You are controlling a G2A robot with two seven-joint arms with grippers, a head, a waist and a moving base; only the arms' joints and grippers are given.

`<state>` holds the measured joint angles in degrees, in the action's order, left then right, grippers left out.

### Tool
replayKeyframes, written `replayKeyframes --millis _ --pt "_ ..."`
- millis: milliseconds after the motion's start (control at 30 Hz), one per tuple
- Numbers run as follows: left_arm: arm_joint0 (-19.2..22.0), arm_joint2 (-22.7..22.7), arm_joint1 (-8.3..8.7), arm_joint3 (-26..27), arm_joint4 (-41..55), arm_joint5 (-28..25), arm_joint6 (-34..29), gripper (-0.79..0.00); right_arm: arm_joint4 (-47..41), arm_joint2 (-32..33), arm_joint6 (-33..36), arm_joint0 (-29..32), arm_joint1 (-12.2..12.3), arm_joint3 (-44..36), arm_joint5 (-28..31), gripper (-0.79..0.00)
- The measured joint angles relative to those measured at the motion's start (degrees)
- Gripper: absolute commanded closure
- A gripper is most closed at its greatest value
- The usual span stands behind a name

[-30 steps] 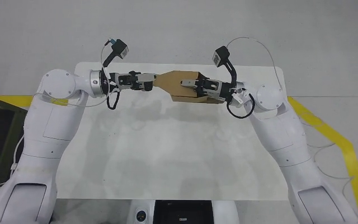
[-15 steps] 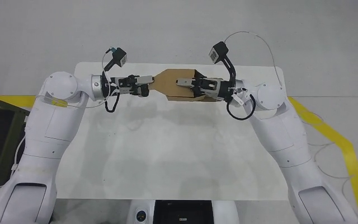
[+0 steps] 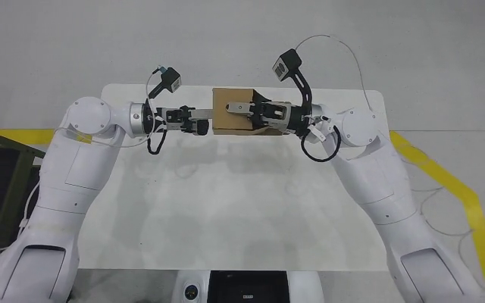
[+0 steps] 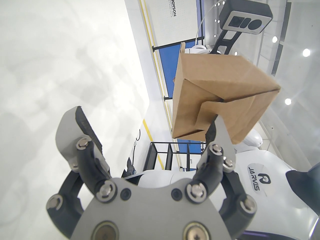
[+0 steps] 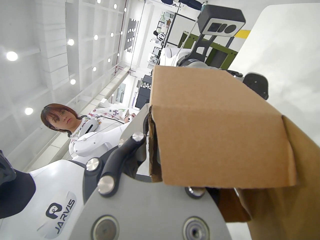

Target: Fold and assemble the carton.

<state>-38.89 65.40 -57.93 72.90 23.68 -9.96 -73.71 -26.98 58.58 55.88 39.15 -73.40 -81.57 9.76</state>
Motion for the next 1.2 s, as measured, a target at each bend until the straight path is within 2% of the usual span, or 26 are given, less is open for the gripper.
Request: replayKeyframes --millis 333,567,800,1000,1200 --pt "0.7 -1.4 -0.71 -1.6 3.6 -3.9 -0.5 -0.785 -0.8 -1.9 -0.4 -0.8 -0.8 0.4 0.6 0.0" --pt "1.4 -2.3 -1.06 -2.9 4.2 -4.7 -0.9 -0.785 -0.5 -1.5 -0.4 -0.6 -0.8 1.2 0.5 0.0" --pt "1.8 -0.4 -0.47 -4.4 1.7 -5.7 -0.1 -0.785 0.7 -1.0 -0.3 0.8 -0.5 3.3 -1.2 0.0" --pt "0.5 3.0 0.58 -2.9 -2.2 -12.9 1.3 -0.785 1.6 -2.3 0.0 1.8 -0.7 7.1 -2.0 0.0" --pt "-1.3 5.5 1.63 -0.1 -11.1 -24.3 4.0 -0.785 2.8 -5.7 -1.1 1.1 -1.8 14.1 -0.4 0.0"
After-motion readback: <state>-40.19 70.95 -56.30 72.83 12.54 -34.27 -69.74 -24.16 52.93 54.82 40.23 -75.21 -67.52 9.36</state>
